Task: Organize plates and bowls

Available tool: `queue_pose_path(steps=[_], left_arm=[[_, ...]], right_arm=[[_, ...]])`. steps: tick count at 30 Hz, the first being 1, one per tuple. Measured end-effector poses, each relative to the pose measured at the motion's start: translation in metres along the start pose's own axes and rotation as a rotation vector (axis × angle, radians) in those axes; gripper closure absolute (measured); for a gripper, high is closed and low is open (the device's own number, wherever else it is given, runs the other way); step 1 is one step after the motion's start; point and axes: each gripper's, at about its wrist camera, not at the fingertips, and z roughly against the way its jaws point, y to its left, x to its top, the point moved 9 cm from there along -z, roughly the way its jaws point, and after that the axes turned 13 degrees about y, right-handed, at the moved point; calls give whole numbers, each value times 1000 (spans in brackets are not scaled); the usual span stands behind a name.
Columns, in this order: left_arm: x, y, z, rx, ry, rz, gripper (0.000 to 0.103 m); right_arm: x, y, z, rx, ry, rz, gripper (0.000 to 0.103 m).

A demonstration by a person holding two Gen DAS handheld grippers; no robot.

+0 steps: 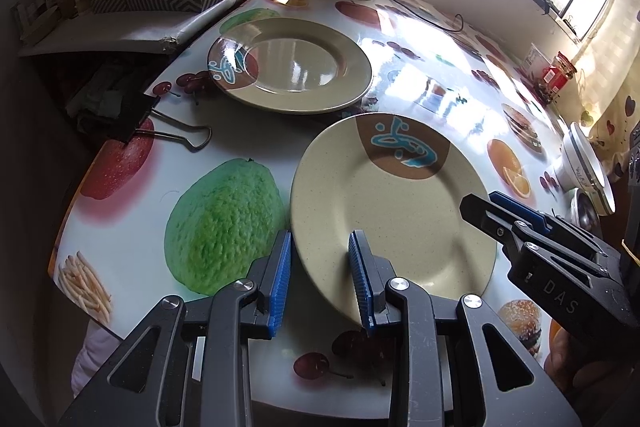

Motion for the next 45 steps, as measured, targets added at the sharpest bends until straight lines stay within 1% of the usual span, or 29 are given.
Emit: queue_pose_path(steps=[1,4,9,14,17,25,29,33,38,45], left_arm=[[0,0,0,-2,0,0,72],[0,1,2,-8,-6,2,64],[3,2,4,-17,-12,4,64],[11,8,13,-25,-32,13,64],[20,14,18,-31,-45,25,64],[48,38,28,-10,-80,56,64],[64,50,28,-14,-85,83,64],[79,62,24,-11,-88,109,64],[96,77,18,-15,-82,144,64],[113,91,10,3,-76,157,64]], right_arm=[[1,0,0,1,0,1,69],[0,2,-1,-1,-1,7,65],[2,2,1,-11,-8,10,63],[11,5,10,-4,-32,13,60],[21,8,15,-3,-42,19,59],[52,21,19,9,-60,42,59],[69,27,13,7,-59,52,59],[86,30,6,23,-54,43,59],[106,31,-6,33,-34,31,59],[125,36,-26,36,-6,39,59]])
